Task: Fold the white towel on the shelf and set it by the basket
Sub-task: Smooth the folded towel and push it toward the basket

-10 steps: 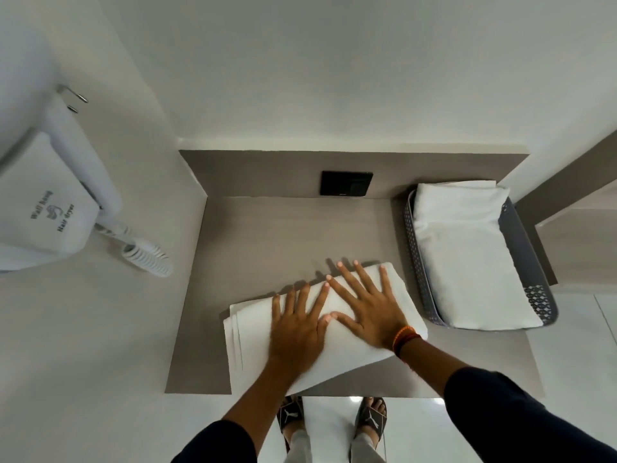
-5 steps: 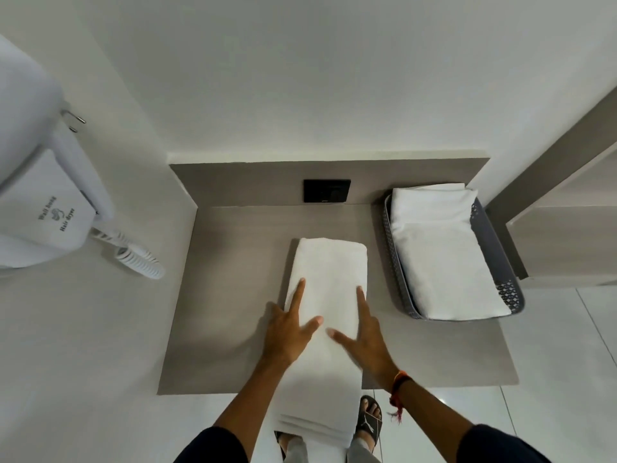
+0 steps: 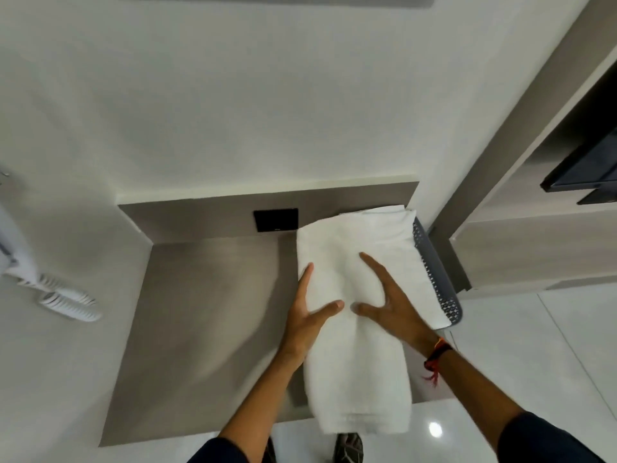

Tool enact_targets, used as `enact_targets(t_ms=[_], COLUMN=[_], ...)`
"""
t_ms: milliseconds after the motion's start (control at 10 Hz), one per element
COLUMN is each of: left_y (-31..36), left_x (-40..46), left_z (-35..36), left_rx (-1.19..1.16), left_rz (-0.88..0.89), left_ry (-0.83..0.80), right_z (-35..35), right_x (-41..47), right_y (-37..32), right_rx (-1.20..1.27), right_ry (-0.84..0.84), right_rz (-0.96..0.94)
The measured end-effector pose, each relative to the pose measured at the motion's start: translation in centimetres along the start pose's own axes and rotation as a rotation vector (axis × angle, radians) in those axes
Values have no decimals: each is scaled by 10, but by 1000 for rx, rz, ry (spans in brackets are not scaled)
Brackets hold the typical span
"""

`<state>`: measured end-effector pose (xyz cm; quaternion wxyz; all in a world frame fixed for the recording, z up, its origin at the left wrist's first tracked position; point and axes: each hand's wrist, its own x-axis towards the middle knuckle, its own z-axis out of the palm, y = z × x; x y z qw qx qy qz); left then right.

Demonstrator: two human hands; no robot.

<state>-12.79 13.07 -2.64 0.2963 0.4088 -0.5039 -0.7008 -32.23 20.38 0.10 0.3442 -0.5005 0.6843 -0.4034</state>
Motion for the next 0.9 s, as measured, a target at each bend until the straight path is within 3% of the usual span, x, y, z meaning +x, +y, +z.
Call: enact_targets(t_ms=[200,300,400,500,600,900], left_y=[19,10,-4,-6,-13,-5], left_x=[69,88,91,94,106,116], left_z=[102,125,131,129,131,126], left_rx=[53,290,874,1326,1441,1478], left_rz=[4,-92,-121,137,273,113], left_ry=[-41,-50,9,149,67,-82], right_z=[-105,-113,-106,-100,-94,-84], right_x=[48,60,56,57,61,62], right_y=[39,70,89,92,101,81], right_rx=[56,-153,-397,-719,-936,-996], right_ry=[-58,-94,-53,77,19,-16], right_rz=[153,208,215,20,-132,-16])
